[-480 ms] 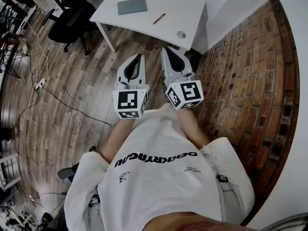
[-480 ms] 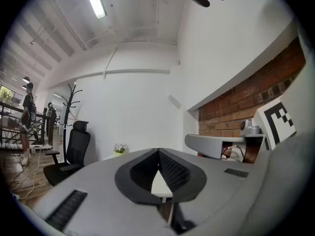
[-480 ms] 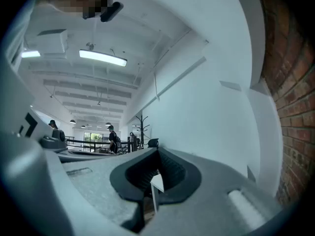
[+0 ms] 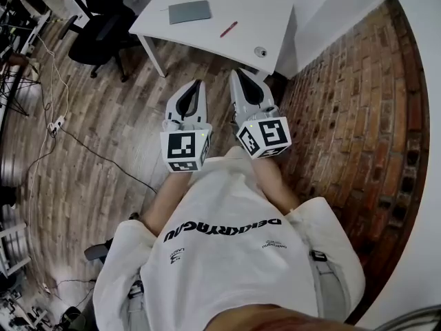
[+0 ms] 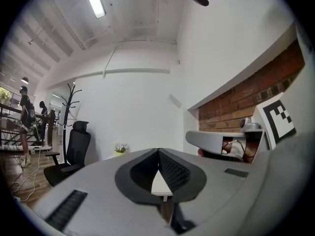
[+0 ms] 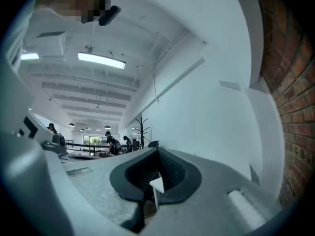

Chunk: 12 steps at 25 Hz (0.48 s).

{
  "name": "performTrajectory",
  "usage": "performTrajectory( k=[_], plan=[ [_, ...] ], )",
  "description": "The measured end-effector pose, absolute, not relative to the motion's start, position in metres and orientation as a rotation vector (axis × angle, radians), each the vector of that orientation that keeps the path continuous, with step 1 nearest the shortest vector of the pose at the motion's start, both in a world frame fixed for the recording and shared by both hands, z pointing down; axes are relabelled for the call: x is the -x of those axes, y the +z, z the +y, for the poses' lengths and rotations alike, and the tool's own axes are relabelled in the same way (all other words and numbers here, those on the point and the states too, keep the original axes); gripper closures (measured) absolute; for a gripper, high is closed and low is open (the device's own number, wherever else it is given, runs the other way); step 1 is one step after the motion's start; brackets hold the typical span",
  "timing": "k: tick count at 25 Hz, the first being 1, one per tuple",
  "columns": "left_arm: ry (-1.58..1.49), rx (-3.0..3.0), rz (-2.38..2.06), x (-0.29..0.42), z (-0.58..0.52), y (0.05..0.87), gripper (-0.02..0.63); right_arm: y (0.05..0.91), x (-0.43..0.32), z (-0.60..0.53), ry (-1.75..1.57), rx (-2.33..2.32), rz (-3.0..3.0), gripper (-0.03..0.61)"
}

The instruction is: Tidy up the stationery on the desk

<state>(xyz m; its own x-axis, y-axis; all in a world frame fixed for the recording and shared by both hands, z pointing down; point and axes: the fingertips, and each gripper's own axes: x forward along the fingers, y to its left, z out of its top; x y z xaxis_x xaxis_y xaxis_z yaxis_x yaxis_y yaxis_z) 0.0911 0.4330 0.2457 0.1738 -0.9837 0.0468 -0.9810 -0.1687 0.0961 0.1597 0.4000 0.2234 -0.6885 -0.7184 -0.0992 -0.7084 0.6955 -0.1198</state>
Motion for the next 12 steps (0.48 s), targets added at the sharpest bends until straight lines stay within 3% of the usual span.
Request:
performTrajectory(
  k=[12],
  plan=[
    [-0.035, -2.313, -1.912, -0.067, 0.433, 0.260, 0.615, 0.225, -0.143, 0.397, -0.124, 1.221, 2.732, 0.581]
  ],
)
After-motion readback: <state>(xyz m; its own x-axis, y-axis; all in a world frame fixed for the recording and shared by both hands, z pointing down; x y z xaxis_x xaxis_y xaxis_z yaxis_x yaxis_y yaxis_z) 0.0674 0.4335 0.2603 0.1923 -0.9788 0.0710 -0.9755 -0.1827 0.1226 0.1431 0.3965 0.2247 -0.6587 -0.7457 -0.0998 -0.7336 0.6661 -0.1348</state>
